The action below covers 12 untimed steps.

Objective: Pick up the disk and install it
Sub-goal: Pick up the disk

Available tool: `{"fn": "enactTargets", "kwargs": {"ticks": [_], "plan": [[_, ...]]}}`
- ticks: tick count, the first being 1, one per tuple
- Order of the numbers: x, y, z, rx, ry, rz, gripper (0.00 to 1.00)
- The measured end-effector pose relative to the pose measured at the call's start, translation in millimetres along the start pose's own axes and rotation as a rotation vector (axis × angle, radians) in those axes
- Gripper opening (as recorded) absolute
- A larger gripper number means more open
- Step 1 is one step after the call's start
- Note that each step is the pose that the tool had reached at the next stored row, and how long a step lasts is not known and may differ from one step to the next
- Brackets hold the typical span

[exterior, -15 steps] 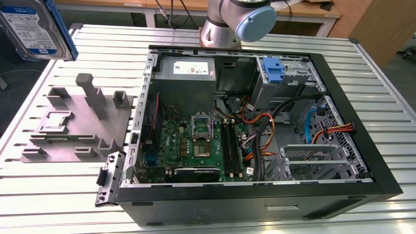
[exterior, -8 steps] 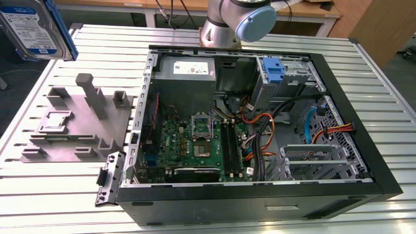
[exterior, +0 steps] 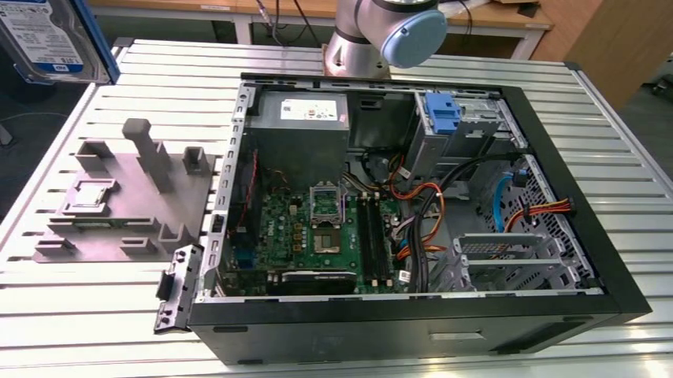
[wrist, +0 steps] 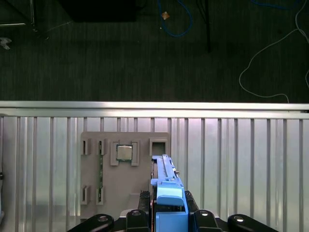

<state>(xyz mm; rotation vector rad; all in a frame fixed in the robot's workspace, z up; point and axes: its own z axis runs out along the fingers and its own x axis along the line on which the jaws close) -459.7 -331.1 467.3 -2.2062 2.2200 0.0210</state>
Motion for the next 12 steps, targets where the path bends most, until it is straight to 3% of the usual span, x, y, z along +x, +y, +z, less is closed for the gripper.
{"fn": "enactTargets", "kwargs": {"ticks": [11,12], "plan": [[0.0,0.0,-1.6,0.0001,0.0,0.0,0.36],[-0.1,0.0,-5.0,0.0,0.0,0.0,0.36]]}}
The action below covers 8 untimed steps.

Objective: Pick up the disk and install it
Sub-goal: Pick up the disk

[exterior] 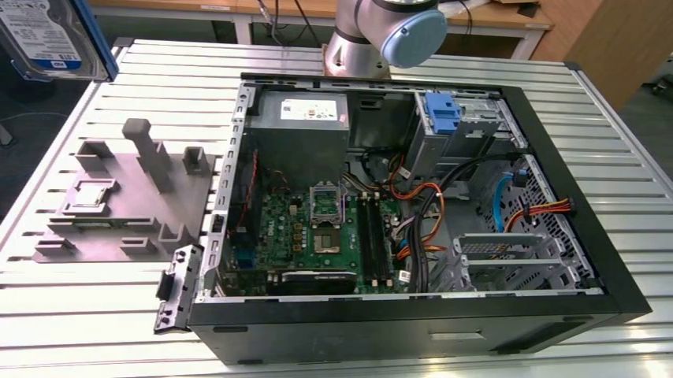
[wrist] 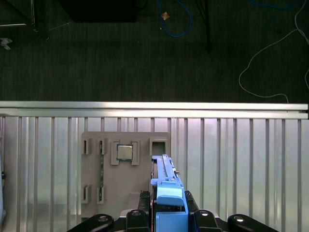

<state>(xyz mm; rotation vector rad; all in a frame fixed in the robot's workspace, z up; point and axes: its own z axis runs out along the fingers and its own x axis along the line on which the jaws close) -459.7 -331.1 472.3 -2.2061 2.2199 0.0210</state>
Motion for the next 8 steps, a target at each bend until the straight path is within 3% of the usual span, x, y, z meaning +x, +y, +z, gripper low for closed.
{"fn": "enactTargets", "kwargs": {"ticks": [1,3,8], "plan": [[0.0,0.0,-0.2,0.0,0.0,0.0,0.36],[-0.2,0.0,-9.9,0.0,0.0,0.0,0.36],[-0.2,0.0,-10.7,0.0,0.0,0.0,0.36]]}}
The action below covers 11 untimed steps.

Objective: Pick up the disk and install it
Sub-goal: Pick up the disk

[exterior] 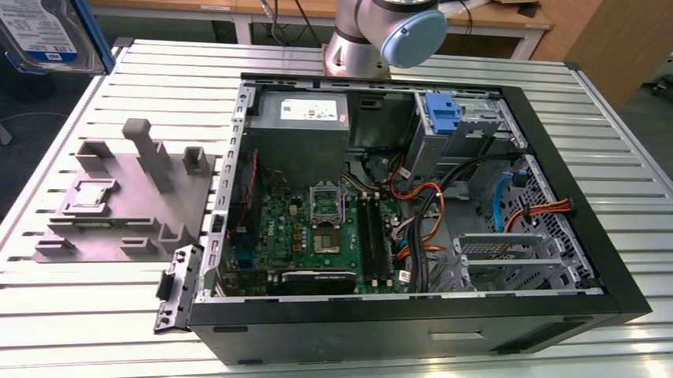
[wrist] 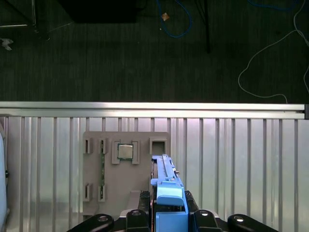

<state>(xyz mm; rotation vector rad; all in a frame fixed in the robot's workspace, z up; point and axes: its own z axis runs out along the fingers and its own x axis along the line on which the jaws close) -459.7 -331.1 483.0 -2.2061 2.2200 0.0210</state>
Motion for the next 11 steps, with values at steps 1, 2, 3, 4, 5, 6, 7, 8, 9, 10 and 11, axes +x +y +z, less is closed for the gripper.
{"fn": "enactTargets", "kwargs": {"ticks": [1,2,3,4,5,6,7,8,9,10,11], "plan": [[0.0,0.0,-0.1,0.0,0.0,0.0,0.36],[0.0,0.0,-0.3,0.0001,0.0,0.0,0.36],[0.0,0.0,-0.4,0.0001,0.0,0.0,0.36],[0.0,0.0,-0.6,0.0001,0.0,0.0,0.36],[0.0,0.0,-0.7,0.0001,0.0,0.0,0.36],[0.0,0.0,-0.8,0.0001,0.0,0.0,0.36],[0.0,0.0,-2.1,0.0001,0.0,0.0,0.36],[0.0,0.0,-2.2,0.0,0.0,0.0,0.36],[-0.1,0.0,-4.7,0.0,0.0,0.0,0.36],[-0.1,0.1,-7.4,0.0001,-0.0001,0.0,0.36],[-0.1,0.0,-7.5,0.0001,-0.0001,0.0,0.36]]}}
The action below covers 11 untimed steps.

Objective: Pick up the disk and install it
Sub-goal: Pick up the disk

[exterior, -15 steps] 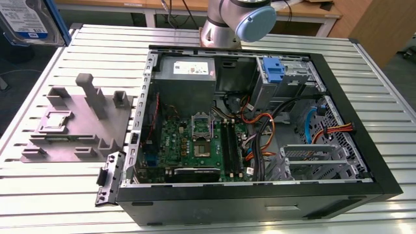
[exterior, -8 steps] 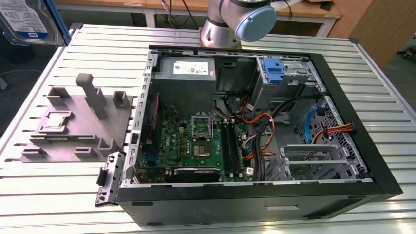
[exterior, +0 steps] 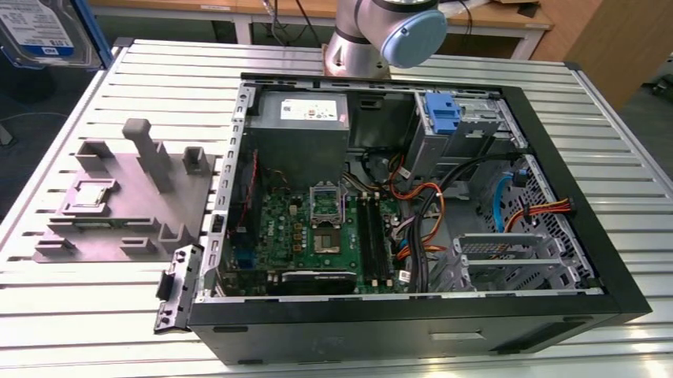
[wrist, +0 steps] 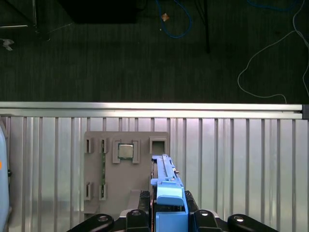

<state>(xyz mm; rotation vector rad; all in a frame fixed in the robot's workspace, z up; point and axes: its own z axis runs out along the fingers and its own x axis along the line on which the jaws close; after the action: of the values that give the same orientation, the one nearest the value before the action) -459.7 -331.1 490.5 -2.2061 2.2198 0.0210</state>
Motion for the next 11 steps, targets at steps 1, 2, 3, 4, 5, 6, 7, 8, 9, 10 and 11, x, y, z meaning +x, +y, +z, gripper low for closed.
{"fn": "enactTargets", "kwargs": {"ticks": [1,2,3,4,5,6,7,8,9,10,11], "plan": [[0.0,0.0,-0.1,0.0,0.0,0.0,0.36],[0.0,0.0,-0.4,-0.0001,0.0001,0.0,0.36],[0.0,-0.1,-0.6,-0.0002,0.0001,0.0,0.36],[0.0,0.0,-2.3,-0.0001,0.0001,0.0,0.36],[-0.1,0.0,-4.1,-0.0001,0.0,0.0,0.36],[-0.1,0.0,-4.2,-0.0001,0.0001,0.0,0.36],[-0.1,0.0,-4.4,-0.0001,0.0,0.0,0.36],[-0.1,0.0,-4.9,-0.0001,0.0,0.0,0.36],[-0.1,0.0,-5.0,-0.0001,0.0,0.0,0.36],[-0.1,0.0,-5.2,-0.0001,0.0,0.0,0.36],[-0.1,0.0,-5.4,-0.0001,0.0001,0.0,0.36]]}}
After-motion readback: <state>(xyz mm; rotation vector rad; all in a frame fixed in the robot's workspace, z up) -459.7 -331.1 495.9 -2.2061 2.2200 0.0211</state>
